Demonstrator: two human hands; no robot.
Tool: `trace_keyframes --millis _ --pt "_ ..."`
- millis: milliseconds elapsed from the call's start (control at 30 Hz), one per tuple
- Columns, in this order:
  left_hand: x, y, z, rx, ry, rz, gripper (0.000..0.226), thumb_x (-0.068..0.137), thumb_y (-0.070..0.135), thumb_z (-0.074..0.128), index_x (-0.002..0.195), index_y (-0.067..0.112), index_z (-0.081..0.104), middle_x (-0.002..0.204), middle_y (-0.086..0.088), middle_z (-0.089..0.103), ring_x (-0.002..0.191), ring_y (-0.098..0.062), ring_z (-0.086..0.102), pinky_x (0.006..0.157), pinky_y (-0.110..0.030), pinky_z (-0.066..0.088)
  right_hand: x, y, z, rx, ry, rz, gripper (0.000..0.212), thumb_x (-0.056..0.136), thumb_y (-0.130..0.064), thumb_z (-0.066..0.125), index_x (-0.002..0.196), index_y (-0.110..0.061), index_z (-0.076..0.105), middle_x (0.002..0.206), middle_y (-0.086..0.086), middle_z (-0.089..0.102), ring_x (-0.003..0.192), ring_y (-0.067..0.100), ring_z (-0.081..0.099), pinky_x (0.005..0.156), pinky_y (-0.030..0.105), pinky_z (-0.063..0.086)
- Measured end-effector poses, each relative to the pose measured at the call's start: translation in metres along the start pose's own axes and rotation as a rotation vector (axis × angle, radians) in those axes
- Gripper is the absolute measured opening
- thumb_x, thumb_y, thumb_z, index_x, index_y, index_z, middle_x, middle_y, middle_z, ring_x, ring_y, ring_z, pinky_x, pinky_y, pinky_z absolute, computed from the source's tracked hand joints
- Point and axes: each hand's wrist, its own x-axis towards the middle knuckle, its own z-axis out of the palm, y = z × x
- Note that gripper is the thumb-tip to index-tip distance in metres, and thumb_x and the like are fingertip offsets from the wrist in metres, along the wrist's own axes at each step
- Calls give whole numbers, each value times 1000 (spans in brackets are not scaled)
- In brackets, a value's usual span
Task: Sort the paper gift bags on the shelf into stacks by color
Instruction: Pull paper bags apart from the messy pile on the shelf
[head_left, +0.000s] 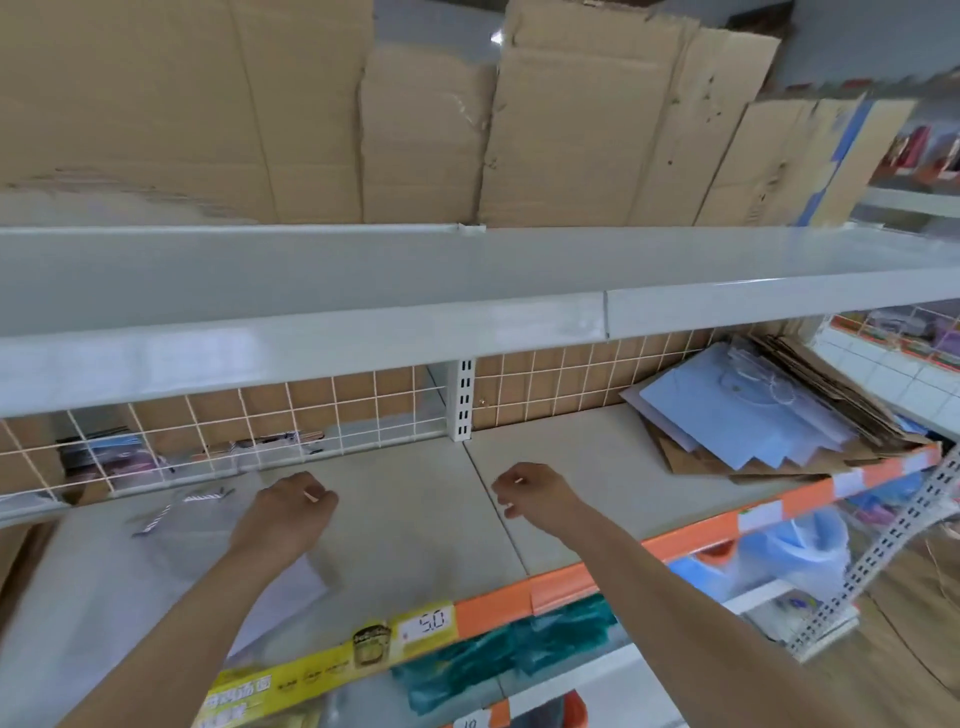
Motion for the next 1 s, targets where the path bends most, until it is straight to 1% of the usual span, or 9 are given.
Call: trace_keyframes --millis 67,133,233,400,500,600,767,900,1000 --pt "-8 30 20 10 -34 8 15 93 33 51 87 23 61 103 -6 65 96 -27 59 80 -30 47 -2 18 -32 -33 9 13 22 89 -20 58 101 -2 66 89 6 64 73 17 61 74 29 54" --pt "-18 60 44 11 -62 8 15 93 34 51 87 23 59 102 -4 63 93 -24 59 78 -28 47 -7 37 -65 -75 -1 32 25 90 -23 57 104 -4 65 90 5 64 71 16 61 59 20 47" --pt "-28 104 77 44 -166 26 20 92 37 51 91 19 61 97 -1 62 87 -19 58 76 -27 46 -11 68 -116 -140 16 33 17 89 -26 56 94 -11 63 87 6 66 69 17 60 47 16 40" --pt "-45 177 128 30 -307 47 24 92 42 52 89 19 59 93 1 62 87 -16 60 74 -26 47 -17 115 -203 -158 74 21 18 89 -25 56 95 -11 65 80 3 65 68 17 62 62 23 47" --pt "-51 222 156 29 -326 74 25 92 43 52 89 19 59 94 0 62 88 -17 61 80 -28 50 -21 136 -254 -230 110 -3 13 90 -24 55 94 -16 64 83 0 64 70 17 63 51 13 41" --pt "-50 270 175 41 -323 131 26 91 42 52 87 18 61 90 -1 64 81 -17 63 71 -27 49 -19 149 -299 -259 141 8 12 88 -24 57 77 -20 60 80 2 61 83 25 64 55 21 39" --pt "-38 348 205 86 -242 246 25 88 43 52 86 20 62 85 4 62 78 -12 58 74 -30 49 -6 165 -359 -315 199 42 24 88 -31 57 94 -10 66 80 5 66 73 18 58 54 24 36" --pt "-24 406 234 39 -263 345 27 86 42 53 73 18 56 76 6 60 71 -15 56 66 -29 40 13 181 -401 -288 263 45 12 87 -28 58 87 -18 64 77 2 64 69 16 55 59 23 40" --pt "-7 450 256 -33 -277 375 27 85 39 54 82 14 63 77 1 61 71 -18 58 65 -31 41 26 192 -437 -277 305 56 10 88 -25 56 82 -21 62 79 2 67 68 15 58 62 24 44"
